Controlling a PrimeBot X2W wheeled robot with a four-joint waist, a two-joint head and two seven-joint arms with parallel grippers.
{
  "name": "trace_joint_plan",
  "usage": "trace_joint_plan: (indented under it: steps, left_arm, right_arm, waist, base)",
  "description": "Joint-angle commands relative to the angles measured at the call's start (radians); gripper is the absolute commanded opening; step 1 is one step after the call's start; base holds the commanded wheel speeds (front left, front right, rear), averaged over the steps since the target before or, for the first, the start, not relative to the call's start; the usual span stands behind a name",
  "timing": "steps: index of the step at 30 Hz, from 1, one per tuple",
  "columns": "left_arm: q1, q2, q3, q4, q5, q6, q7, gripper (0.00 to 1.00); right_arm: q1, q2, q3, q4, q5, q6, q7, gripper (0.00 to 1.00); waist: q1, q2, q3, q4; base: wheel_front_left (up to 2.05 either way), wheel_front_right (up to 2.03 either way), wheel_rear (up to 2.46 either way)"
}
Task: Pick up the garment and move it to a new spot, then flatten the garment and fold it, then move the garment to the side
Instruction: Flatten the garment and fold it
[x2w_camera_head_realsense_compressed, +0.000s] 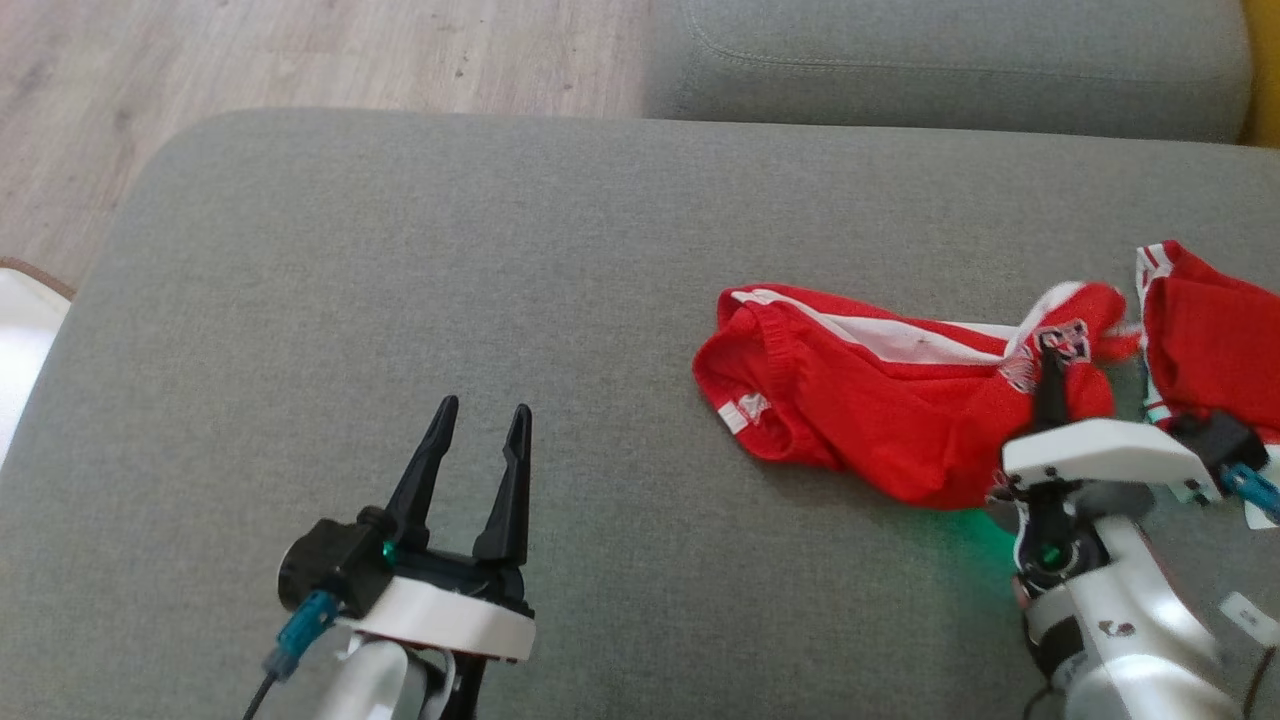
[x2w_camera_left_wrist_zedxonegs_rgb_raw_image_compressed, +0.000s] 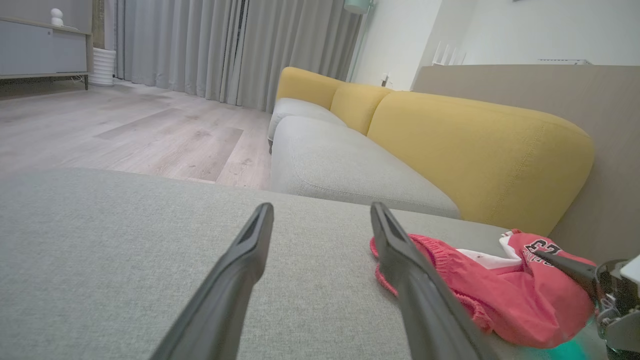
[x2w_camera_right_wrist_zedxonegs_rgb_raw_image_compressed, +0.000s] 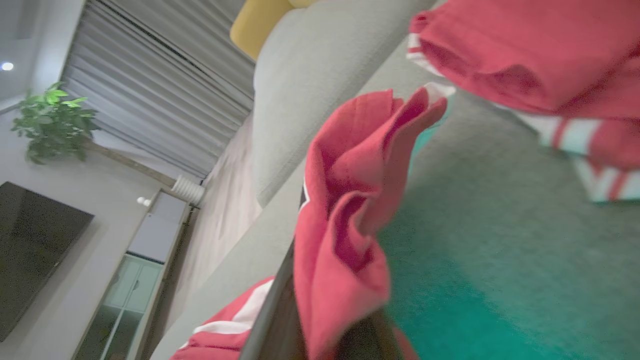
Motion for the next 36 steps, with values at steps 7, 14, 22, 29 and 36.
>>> trace_joint_plan:
  steps: [7, 14, 22, 29, 36]
  left_arm:
    - [-0.021, 0.014, 0.020, -0.020, 0.005, -0.006, -0.006, 1.00]
    - [-0.019, 0.014, 0.014, -0.012, 0.004, -0.006, -0.006, 1.00]
    - [-0.016, 0.017, 0.019, -0.007, 0.004, -0.006, -0.006, 1.00]
    - [-0.009, 0.016, 0.026, -0.008, 0.004, -0.006, -0.006, 1.00]
    - [-0.010, 0.013, 0.025, -0.005, 0.003, -0.006, -0.006, 1.00]
  right_arm:
    - [-0.048, 0.009, 0.251, -0.150, 0.115, -0.001, -0.001, 0.00]
    - [-0.050, 0.009, 0.400, -0.190, 0.169, -0.001, 0.003, 0.00]
    - [-0.052, 0.009, 0.542, -0.155, 0.183, -0.001, 0.009, 0.00]
    - [-0.058, 0.009, 0.675, -0.112, 0.134, -0.001, 0.019, 1.00]
    - [-0.053, 0.009, 0.811, -0.131, 0.147, -0.001, 0.048, 1.00]
  waist:
    - [0.0001, -0.0001, -0.013, 0.034]
    - [0.0001, -0.0001, -0.019, 0.063]
    - [0.0001, -0.0001, -0.019, 0.094]
    - [0.0001, -0.0001, -0.021, 0.094]
    - [0.0001, -0.0001, -0.027, 0.077]
  base:
    - [0.00, 0.00, 0.00]
    - [0.00, 0.00, 0.00]
    - [0.00, 0.00, 0.00]
    - [0.00, 0.00, 0.00]
    - [0.00, 0.00, 0.00]
